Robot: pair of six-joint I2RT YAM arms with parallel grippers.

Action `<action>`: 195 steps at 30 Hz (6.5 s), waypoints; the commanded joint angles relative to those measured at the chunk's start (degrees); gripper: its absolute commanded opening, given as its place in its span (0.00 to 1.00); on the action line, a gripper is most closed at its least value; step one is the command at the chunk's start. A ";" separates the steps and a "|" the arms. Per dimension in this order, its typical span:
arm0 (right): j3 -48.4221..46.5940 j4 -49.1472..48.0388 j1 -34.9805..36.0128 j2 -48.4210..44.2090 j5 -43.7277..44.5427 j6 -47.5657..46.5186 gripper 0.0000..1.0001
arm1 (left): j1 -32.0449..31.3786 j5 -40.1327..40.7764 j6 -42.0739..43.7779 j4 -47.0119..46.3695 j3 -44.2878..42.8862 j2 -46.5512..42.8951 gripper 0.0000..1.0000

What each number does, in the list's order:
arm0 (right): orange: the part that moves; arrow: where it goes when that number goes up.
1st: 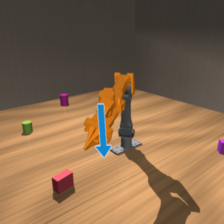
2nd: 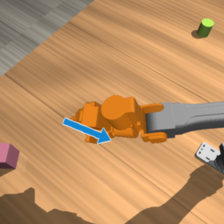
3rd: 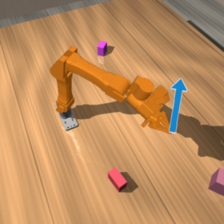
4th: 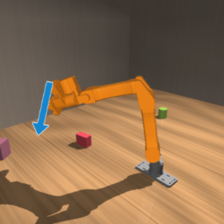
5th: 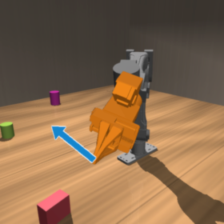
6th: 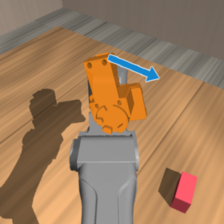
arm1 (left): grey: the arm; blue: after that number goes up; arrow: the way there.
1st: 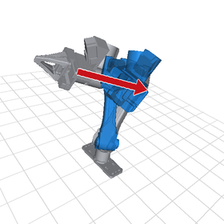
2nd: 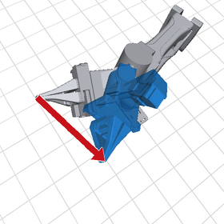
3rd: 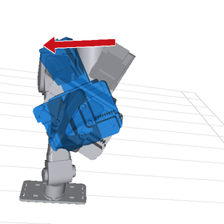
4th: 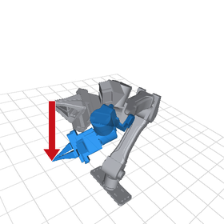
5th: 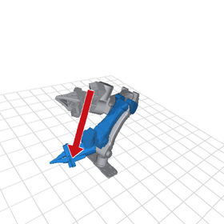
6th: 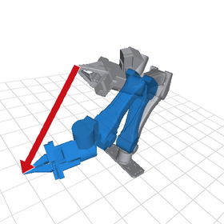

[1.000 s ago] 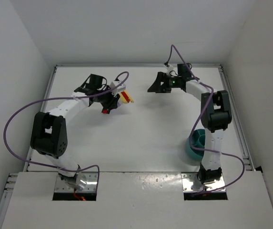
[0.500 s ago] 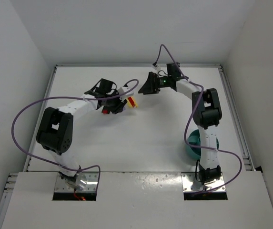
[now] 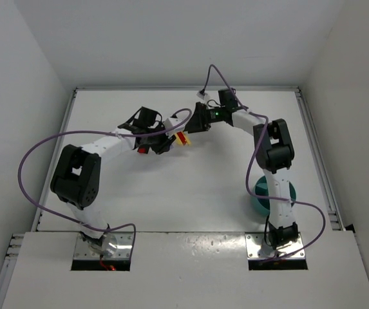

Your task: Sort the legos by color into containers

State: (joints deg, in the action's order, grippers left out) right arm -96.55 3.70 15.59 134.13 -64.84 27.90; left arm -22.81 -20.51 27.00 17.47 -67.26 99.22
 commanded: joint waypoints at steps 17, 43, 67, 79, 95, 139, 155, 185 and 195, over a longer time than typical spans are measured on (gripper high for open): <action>-4.61 -10.02 2.60 2.54 -5.56 4.96 0.55 | -0.92 -0.93 0.33 -2.09 0.91 -2.36 0.11; 1.72 -3.98 -2.15 -4.05 -2.49 -3.72 0.00 | 4.70 0.12 -3.71 -3.68 8.29 -7.37 0.10; 0.58 7.98 -1.62 -7.65 -6.87 -18.94 0.00 | 14.55 -13.04 -14.35 -3.76 3.81 -4.47 1.00; 3.13 -15.38 0.05 -5.45 -17.78 -4.54 0.00 | 13.84 -36.59 -22.77 -3.07 -7.25 2.19 0.80; 1.54 -21.19 3.56 -3.08 -18.22 -1.27 0.00 | 13.32 -52.17 -30.61 -7.63 -10.34 8.18 0.71; 1.10 -22.78 4.00 -3.95 -17.69 -0.74 0.00 | 11.12 -46.73 -24.02 -1.93 -10.00 8.19 0.00; -0.13 12.99 -1.52 -12.30 -3.81 -36.07 0.00 | 11.65 -42.15 -13.75 6.59 -5.95 4.67 0.00; 64.64 2.25 -16.03 -85.33 34.68 -35.81 0.00 | 12.79 -41.36 -9.34 13.20 -16.58 7.66 0.00; 65.18 9.46 -17.61 -89.74 42.34 -30.54 0.00 | 12.79 -41.36 -9.34 13.20 -16.58 7.66 0.00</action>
State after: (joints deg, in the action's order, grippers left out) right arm -31.38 10.72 -1.10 44.64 -25.61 -5.19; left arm -10.09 -60.12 17.26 31.24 -81.93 107.39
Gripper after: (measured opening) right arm 0.330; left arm 0.399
